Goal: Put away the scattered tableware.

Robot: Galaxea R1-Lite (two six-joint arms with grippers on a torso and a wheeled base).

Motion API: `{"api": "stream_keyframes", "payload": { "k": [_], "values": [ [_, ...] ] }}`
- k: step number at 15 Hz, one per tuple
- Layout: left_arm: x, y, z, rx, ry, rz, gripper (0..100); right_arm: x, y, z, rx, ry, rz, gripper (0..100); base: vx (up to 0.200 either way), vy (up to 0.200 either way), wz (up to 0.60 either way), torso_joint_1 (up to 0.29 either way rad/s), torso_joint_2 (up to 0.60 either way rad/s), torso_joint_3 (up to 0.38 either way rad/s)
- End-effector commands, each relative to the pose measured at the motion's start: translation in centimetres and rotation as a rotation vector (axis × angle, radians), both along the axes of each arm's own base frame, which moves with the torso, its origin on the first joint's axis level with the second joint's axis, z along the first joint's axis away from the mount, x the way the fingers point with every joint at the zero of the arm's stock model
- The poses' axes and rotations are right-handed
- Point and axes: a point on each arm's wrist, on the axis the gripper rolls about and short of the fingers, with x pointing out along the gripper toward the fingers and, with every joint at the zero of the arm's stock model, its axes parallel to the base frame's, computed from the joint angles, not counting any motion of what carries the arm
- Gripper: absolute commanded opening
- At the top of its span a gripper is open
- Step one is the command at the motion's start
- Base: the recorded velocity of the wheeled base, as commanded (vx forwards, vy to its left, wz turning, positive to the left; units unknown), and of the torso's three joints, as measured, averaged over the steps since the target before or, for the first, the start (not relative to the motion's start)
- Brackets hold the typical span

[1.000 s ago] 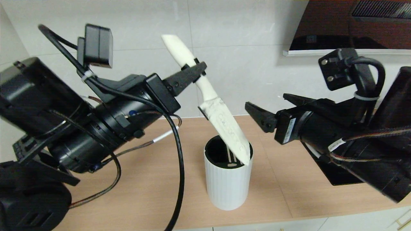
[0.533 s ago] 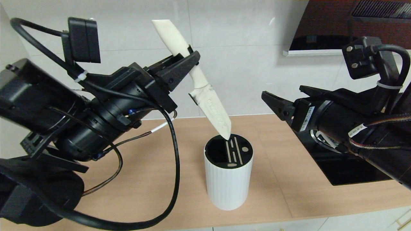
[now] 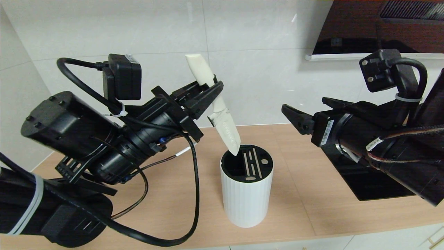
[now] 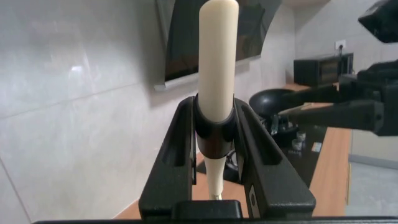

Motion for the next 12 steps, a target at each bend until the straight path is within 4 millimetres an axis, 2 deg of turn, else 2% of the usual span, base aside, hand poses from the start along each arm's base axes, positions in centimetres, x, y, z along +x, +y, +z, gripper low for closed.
{"api": "stream_keyframes", "payload": {
  "k": [1, 7, 12],
  "values": [
    [-0.2, 0.1, -0.4, 0.007, 0.013, 0.0, 0, 0.2, 0.2, -0.3, -0.008, 0.007, -0.001, 100, 0.0, 0.0, 0.0, 0.0, 0.0, 0.0],
    [0.1, -0.4, -3.0, 0.057, 0.098, -0.008, 0, 0.3, 0.3, -0.4, -0.01, 0.01, -0.002, 100, 0.0, 0.0, 0.0, 0.0, 0.0, 0.0],
    [0.5, -1.8, -5.0, 0.091, 0.151, -0.037, 0, 0.4, 0.4, -0.7, -0.019, 0.018, -0.002, 100, 0.0, 0.0, 0.0, 0.0, 0.0, 0.0]
  ]
}}
